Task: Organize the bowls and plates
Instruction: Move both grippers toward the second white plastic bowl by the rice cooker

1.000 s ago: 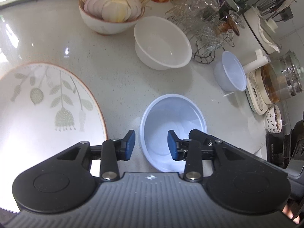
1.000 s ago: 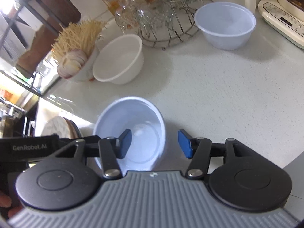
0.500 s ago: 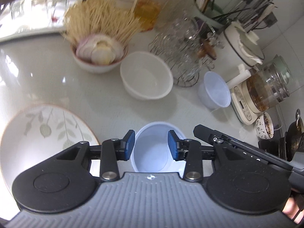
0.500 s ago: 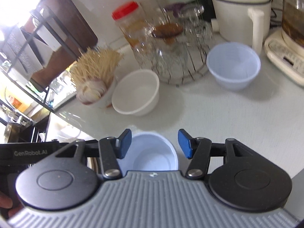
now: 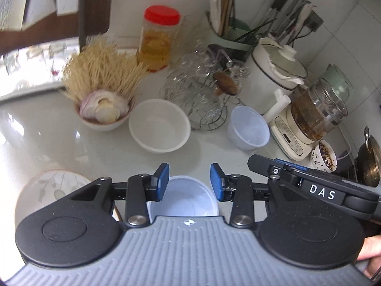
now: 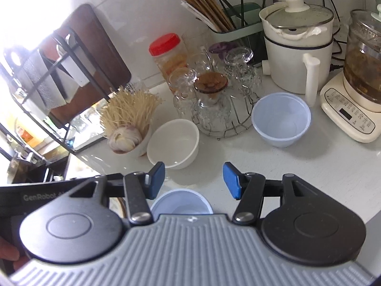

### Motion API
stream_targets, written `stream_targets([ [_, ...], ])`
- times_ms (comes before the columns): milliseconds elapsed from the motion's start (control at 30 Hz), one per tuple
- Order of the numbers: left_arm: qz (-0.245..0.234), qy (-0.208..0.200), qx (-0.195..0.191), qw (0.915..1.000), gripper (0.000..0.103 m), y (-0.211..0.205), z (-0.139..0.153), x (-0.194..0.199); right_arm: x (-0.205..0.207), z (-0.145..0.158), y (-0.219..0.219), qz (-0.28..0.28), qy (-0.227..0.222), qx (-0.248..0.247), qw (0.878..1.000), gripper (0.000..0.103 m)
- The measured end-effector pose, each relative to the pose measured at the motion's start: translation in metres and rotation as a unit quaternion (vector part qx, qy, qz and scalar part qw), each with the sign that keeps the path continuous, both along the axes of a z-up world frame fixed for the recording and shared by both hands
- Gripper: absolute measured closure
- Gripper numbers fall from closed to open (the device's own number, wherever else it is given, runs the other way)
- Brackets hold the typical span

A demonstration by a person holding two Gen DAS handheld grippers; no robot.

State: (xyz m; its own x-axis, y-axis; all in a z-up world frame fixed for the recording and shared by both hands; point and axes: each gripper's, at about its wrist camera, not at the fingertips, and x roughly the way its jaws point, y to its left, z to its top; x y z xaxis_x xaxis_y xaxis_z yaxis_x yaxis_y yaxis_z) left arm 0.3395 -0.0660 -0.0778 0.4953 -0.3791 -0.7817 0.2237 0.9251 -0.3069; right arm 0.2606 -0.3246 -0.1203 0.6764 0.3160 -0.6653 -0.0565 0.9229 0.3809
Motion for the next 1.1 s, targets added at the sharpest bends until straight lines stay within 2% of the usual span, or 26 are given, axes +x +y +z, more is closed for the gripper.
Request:
stream_targets([
  [367, -0.023, -0.044, 0.018, 0.9986, 0.059, -0.045, 0.028, -0.008, -0.008, 0.017, -0.032, -0.023, -0.026, -0.01, 0.999, 0.045],
  [1100, -0.022, -0.045, 0.018, 0.9986, 0.059, -0.119, 0.018, -0.005, -0.002, 0.009, -0.103, -0.034, -0.017, -0.009, 0.999, 0.045],
])
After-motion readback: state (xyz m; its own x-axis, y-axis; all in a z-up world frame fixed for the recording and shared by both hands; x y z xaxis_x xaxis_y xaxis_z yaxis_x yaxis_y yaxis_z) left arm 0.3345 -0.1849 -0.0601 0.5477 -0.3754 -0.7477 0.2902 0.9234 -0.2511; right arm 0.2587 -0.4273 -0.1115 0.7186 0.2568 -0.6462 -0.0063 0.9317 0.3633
